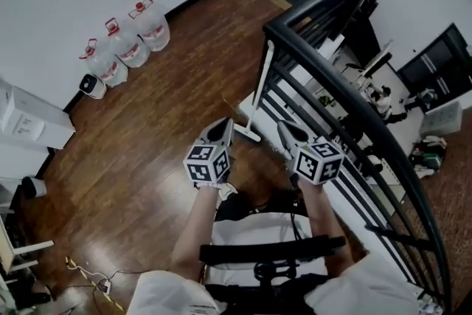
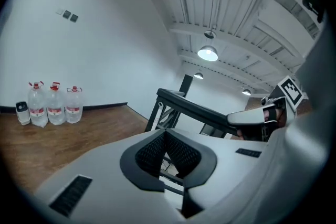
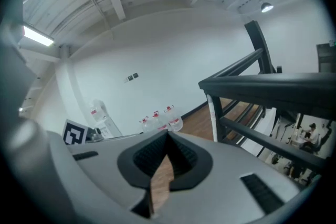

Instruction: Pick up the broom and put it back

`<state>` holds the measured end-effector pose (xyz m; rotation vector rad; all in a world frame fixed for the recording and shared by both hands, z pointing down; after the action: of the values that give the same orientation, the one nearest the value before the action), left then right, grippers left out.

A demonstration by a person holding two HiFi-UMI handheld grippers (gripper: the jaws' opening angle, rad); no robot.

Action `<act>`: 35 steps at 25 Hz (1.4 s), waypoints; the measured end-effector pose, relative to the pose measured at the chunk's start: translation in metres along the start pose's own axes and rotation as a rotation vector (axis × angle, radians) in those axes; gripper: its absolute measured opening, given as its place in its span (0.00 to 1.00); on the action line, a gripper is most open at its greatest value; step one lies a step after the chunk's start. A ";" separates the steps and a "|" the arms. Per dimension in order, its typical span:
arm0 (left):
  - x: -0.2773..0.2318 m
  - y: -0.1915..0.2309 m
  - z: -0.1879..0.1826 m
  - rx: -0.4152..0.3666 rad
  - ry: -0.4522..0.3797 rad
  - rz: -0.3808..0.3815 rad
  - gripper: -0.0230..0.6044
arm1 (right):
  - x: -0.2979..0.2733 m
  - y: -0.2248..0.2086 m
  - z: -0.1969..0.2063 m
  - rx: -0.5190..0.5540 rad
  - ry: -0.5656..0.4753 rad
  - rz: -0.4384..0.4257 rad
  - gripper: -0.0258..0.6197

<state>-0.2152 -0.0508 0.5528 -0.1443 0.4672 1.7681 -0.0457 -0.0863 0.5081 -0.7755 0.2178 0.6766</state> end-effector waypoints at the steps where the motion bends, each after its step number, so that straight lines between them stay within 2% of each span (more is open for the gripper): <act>1: 0.010 -0.009 0.002 0.006 -0.007 -0.004 0.03 | 0.004 0.003 0.003 0.006 0.003 -0.014 0.06; 7: 0.054 -0.079 0.008 0.014 -0.066 -0.039 0.03 | 0.049 0.008 0.022 0.059 0.015 -0.114 0.06; 11: 0.071 -0.147 0.012 0.001 -0.099 -0.061 0.03 | 0.102 -0.013 0.038 0.072 0.028 -0.160 0.06; 16: 0.087 -0.246 0.026 -0.013 -0.108 -0.095 0.03 | 0.178 -0.055 0.061 0.066 0.058 -0.198 0.06; 21: 0.116 -0.308 0.042 -0.023 -0.087 -0.150 0.03 | 0.233 -0.062 0.093 0.063 0.091 -0.243 0.06; 26: 0.138 -0.343 0.050 -0.030 -0.076 -0.164 0.03 | 0.267 -0.060 0.106 0.049 0.088 -0.264 0.06; 35: 0.160 -0.344 0.051 -0.028 -0.082 -0.149 0.03 | 0.281 -0.037 0.113 0.086 0.063 -0.256 0.06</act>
<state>0.0809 0.1752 0.4642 -0.1228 0.3635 1.6279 0.1873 0.1095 0.4907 -0.7277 0.1989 0.3986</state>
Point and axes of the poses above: the fingertips, and each gripper's own axes: x backward along the fingers, y to its left, z out of its underside, the point moved 3 cm from there along x, backward along the fingers, and after that the axes turned 11 degrees about -x, right-handed, at the moved point
